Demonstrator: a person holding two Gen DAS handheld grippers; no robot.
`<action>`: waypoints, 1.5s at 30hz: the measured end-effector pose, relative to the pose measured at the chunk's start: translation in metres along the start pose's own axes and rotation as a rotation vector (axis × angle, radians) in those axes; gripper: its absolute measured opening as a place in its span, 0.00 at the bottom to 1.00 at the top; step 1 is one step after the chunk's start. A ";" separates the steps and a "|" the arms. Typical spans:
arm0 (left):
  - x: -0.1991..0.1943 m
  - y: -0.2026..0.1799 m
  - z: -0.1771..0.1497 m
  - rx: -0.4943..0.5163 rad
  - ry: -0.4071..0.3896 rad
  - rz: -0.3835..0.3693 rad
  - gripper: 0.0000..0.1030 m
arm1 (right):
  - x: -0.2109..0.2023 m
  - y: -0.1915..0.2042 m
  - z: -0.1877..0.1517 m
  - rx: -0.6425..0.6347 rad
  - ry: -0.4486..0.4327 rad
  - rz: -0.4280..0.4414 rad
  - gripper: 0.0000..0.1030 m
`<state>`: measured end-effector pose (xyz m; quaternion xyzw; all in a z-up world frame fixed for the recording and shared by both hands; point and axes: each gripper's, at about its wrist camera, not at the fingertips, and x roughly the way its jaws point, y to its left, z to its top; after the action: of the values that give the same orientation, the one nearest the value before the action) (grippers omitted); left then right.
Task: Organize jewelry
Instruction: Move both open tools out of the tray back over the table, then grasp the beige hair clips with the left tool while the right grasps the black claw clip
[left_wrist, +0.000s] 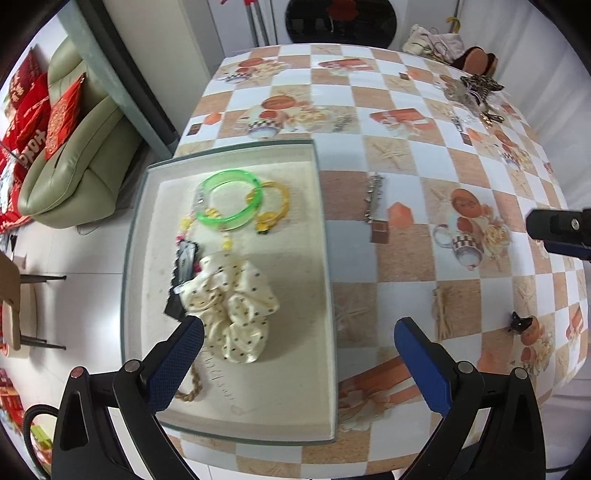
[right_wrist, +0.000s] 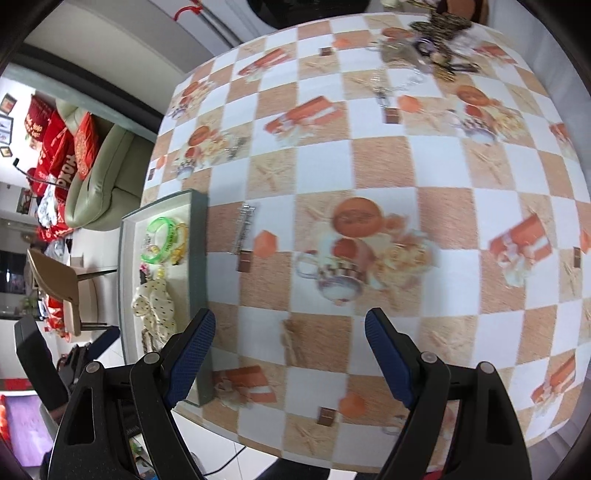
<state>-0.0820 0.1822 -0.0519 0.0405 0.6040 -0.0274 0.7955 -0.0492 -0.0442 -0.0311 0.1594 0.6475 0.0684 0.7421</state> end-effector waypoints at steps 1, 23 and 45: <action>0.000 -0.002 0.001 0.003 0.001 -0.001 1.00 | -0.003 -0.009 -0.001 0.009 0.001 -0.004 0.83; 0.022 -0.093 0.015 0.146 0.060 -0.161 0.95 | 0.017 -0.093 -0.063 -0.014 0.120 -0.164 0.83; 0.081 -0.133 -0.003 0.115 0.174 -0.121 0.65 | 0.059 -0.076 -0.077 -0.168 0.120 -0.205 0.70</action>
<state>-0.0749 0.0507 -0.1347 0.0517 0.6694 -0.1062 0.7334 -0.1237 -0.0865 -0.1197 0.0253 0.6956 0.0557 0.7158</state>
